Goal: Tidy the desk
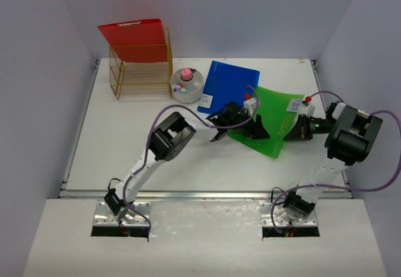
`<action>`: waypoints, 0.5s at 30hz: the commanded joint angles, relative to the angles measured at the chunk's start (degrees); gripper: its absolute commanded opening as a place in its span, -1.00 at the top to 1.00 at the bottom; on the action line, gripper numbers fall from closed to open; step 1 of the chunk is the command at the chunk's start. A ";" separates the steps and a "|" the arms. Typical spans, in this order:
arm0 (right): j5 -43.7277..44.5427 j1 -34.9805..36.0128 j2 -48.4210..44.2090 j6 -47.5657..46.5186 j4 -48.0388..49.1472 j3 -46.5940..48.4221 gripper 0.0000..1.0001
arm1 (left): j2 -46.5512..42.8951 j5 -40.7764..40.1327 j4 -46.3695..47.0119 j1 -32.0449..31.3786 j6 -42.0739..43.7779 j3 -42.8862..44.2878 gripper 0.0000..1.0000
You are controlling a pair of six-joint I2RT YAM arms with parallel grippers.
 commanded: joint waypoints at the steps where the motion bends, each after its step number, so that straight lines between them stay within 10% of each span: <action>1: -7.33 0.85 -6.90 1.49 -5.03 1.04 1.00 | -11.29 -4.23 -8.03 -0.85 19.03 -11.69 -0.26; 9: -11.85 0.85 -7.93 4.62 -6.71 -0.07 1.00 | -40.48 -12.10 -8.95 -2.08 62.19 -38.94 -0.40; 15: -14.64 0.85 -7.74 6.38 -6.98 -0.62 1.00 | -46.35 -21.33 16.07 -10.18 84.86 -57.01 -0.59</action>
